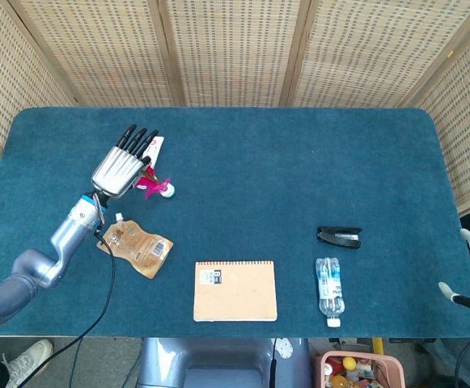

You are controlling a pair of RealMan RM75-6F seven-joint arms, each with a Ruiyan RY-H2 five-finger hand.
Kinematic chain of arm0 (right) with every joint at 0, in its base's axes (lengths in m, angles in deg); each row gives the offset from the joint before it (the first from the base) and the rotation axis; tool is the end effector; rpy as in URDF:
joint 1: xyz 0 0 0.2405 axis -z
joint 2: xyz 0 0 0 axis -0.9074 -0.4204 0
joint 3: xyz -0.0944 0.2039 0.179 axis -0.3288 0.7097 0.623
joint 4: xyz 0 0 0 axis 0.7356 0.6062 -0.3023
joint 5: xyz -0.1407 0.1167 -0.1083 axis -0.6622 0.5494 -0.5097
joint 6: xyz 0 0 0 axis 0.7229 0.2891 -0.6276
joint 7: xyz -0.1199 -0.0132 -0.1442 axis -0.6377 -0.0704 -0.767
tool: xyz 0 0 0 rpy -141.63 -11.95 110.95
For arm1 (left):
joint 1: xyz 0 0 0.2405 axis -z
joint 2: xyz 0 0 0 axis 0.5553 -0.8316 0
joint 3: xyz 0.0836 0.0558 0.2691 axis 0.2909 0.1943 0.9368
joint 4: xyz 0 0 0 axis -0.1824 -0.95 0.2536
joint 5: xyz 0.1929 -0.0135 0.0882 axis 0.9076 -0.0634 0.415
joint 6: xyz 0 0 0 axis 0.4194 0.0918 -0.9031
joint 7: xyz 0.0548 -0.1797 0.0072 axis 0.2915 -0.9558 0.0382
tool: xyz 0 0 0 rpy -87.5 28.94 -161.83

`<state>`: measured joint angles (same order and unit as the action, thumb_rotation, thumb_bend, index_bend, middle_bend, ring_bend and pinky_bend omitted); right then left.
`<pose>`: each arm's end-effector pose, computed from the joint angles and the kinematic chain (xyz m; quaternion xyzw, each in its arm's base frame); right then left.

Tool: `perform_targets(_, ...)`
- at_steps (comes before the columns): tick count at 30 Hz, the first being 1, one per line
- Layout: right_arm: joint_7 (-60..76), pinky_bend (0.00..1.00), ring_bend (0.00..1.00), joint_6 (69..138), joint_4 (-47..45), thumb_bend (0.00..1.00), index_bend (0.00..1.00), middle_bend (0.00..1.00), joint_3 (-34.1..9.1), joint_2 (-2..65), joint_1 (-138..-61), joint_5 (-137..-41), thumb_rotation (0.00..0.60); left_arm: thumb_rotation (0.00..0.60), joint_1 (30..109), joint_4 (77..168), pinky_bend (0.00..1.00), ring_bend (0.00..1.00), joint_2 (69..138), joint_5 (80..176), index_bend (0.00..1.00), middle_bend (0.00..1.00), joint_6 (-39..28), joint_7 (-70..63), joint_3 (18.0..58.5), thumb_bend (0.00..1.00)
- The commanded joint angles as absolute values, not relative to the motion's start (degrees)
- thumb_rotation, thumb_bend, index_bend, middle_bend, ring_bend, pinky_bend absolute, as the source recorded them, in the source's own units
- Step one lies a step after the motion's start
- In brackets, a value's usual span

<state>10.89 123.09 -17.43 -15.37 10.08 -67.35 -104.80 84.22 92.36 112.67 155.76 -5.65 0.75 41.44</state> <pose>-0.3736 -0.2261 0.2116 0.5283 -0.4082 0.3763 0.6424 -0.1746 0.5040 0.0421 -0.7758 -0.0537 -0.3615 0.5144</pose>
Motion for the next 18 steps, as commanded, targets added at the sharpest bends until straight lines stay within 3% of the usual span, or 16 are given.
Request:
perform_targets(1,10.9,0.00,0.00,123.1,-17.5,0.01,0.00,0.00,-15.4,10.1,-67.4,-104.9,0.600,0.600,84.0,96.9,0.00,0.00,109.5,159.6,0.71,0.00,-2.4,7.1,43.3,0.45)
perform_targets(7,10.7,0.00,0.00,122.8,-17.6,0.01,0.00,0.00,-15.5,10.1,-67.5,-105.0,0.600,0.600,85.7,96.4,0.00,0.00,109.2,165.1,0.71,0.00,-2.6,17.5,46.8,0.45)
perform_targets(18,10.8,0.00,0.00,122.9,-17.8,0.01,0.00,0.00,-15.6,10.0,-67.4,-104.9,0.600,0.600,85.7,95.4,0.00,0.00,112.1,165.6,0.70,0.00,-4.1,17.8,47.7,0.45)
